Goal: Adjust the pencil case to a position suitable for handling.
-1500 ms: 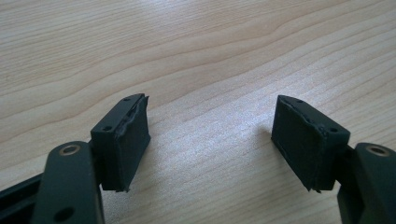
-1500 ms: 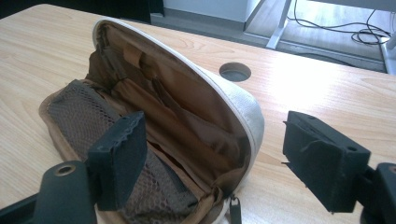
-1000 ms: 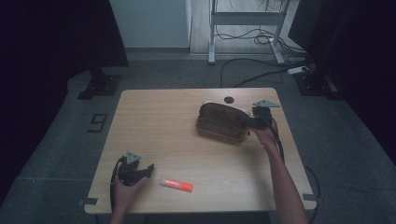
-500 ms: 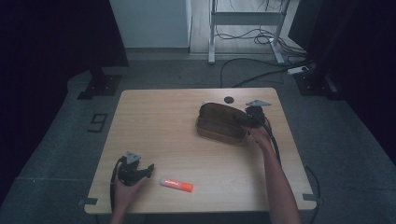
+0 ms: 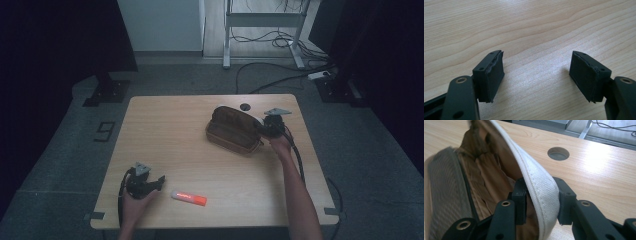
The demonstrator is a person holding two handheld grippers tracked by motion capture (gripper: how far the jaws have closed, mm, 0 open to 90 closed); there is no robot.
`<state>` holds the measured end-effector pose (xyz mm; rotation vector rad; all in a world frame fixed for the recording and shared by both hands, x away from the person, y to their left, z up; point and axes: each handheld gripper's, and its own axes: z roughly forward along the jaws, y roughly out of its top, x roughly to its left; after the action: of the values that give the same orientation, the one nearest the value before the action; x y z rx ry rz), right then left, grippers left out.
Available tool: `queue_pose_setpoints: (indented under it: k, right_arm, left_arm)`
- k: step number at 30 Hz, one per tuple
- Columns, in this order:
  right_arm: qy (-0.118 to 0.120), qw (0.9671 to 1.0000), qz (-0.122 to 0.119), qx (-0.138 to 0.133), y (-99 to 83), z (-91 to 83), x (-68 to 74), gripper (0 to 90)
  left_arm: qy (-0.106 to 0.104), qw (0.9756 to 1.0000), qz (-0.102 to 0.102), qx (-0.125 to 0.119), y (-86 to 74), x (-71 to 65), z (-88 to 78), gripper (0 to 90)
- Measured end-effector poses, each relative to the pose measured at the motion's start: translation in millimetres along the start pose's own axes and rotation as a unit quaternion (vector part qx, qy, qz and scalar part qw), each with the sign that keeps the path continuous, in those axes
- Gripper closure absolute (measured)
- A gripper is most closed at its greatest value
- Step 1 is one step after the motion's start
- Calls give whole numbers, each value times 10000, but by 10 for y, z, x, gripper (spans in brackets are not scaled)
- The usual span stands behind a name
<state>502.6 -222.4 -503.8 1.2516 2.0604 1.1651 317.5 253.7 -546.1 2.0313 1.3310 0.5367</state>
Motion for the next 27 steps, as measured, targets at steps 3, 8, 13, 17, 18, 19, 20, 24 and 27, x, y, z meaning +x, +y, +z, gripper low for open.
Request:
queue_pose_setpoints:
  k: [3, 8, 13, 17, 18, 19, 20, 24, 27]
  right_arm:
    - [-20, 9998, -167, -44, 1, 36, 28, 504]
    - [-14, 9996, -266, -76, 25, 79, 70, 506]
    - [1, 9998, -175, -12, -13, 127, 55, 633]
    - [277, 9996, -44, -7, -33, 116, 1, 759]
    - [364, 9993, 30, -69, -30, 95, -14, 796]
    - [364, 9993, 30, -69, -30, 95, -14, 796]
    - [351, 9993, 35, -98, -28, 86, -16, 805]
    - [369, 9991, 86, -169, -15, 30, -40, 821]
    - [396, 9989, 87, -223, -8, -18, -36, 824]
  left_arm:
    - [4, 10000, -1, 0, 0, 0, 0, 272]
    - [-1, 10000, -1, 1, 0, 1, 0, 271]
    - [3, 10000, -1, 0, 0, 0, 0, 272]
    - [-1, 10000, -2, 0, 0, 0, 0, 271]
    - [0, 10000, -2, 0, 0, 0, 0, 271]
    - [3, 10000, -2, 0, 0, 0, 0, 271]
    - [0, 10000, -3, -1, 0, 0, 0, 271]
    - [0, 10000, -1, 0, 0, 0, 0, 271]
    - [4, 10000, -1, -1, 0, 0, 0, 271]
